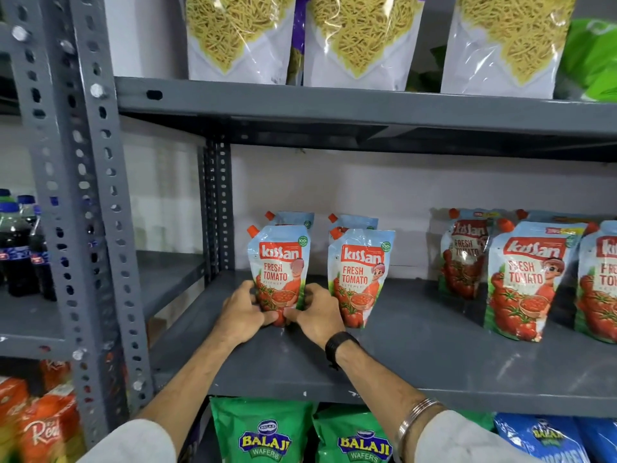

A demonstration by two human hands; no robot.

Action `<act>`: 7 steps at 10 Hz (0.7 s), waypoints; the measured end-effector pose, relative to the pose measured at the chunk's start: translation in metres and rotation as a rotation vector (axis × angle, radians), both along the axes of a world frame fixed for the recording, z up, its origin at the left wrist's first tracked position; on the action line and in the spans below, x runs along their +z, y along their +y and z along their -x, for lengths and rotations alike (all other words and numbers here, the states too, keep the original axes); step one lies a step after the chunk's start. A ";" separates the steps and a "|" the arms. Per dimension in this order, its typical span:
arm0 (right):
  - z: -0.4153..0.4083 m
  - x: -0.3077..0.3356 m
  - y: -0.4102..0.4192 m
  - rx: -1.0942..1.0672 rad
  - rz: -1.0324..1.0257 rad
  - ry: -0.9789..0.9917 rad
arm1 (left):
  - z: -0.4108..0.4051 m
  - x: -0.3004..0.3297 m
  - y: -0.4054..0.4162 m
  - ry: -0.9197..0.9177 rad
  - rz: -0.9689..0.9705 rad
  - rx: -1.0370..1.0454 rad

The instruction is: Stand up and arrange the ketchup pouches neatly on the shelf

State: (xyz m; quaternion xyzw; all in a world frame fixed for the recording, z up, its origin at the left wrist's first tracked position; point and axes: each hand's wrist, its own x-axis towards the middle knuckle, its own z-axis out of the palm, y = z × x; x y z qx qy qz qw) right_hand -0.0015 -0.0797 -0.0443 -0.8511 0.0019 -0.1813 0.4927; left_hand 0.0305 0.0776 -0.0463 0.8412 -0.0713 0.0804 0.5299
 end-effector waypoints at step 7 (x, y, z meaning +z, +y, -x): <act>0.005 -0.007 -0.019 -0.037 -0.018 0.047 | 0.008 -0.007 -0.006 -0.019 -0.056 0.189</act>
